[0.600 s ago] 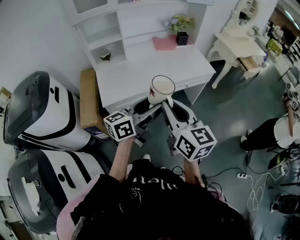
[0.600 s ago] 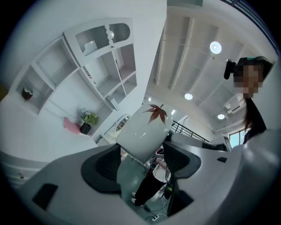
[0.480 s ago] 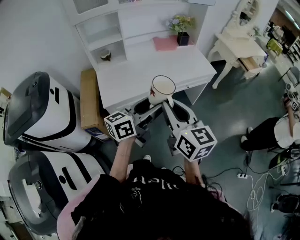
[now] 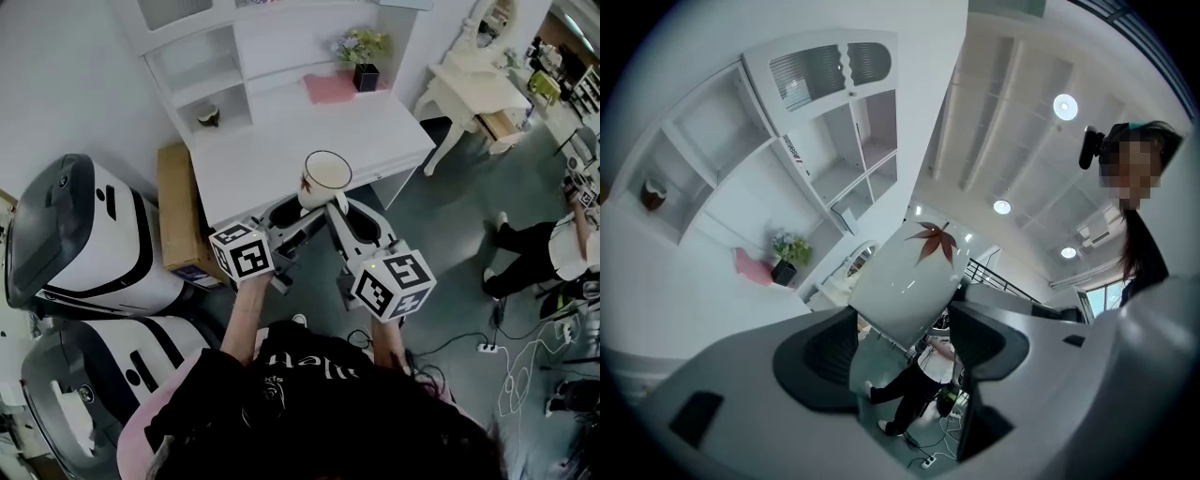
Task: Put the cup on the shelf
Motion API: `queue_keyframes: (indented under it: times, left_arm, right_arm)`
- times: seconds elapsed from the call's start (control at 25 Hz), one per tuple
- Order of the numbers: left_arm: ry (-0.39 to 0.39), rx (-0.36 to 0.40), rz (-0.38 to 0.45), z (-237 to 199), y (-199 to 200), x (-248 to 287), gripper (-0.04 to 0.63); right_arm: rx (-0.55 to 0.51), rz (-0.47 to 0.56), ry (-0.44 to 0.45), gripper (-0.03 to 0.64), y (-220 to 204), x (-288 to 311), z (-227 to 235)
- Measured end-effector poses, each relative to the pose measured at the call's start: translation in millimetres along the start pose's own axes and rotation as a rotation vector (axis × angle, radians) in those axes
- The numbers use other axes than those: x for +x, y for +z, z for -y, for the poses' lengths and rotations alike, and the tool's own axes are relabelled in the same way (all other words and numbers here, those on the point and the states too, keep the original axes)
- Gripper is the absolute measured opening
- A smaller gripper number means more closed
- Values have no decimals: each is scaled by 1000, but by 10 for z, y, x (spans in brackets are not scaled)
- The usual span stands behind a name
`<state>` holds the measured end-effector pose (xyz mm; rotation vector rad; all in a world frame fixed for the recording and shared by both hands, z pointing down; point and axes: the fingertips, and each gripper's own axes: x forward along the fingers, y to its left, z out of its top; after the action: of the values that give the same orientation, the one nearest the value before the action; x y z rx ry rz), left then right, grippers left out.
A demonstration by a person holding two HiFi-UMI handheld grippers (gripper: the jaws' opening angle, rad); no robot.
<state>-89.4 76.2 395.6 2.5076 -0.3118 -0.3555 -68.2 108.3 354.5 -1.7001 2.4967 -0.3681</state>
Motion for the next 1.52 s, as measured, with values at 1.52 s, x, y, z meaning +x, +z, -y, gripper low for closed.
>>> queue_keyframes:
  times: [1.52]
  left_arm:
    - [90, -67, 4, -1413, 252, 1771, 310]
  right_arm:
    - [39, -84, 53, 84, 308, 1202, 1971]
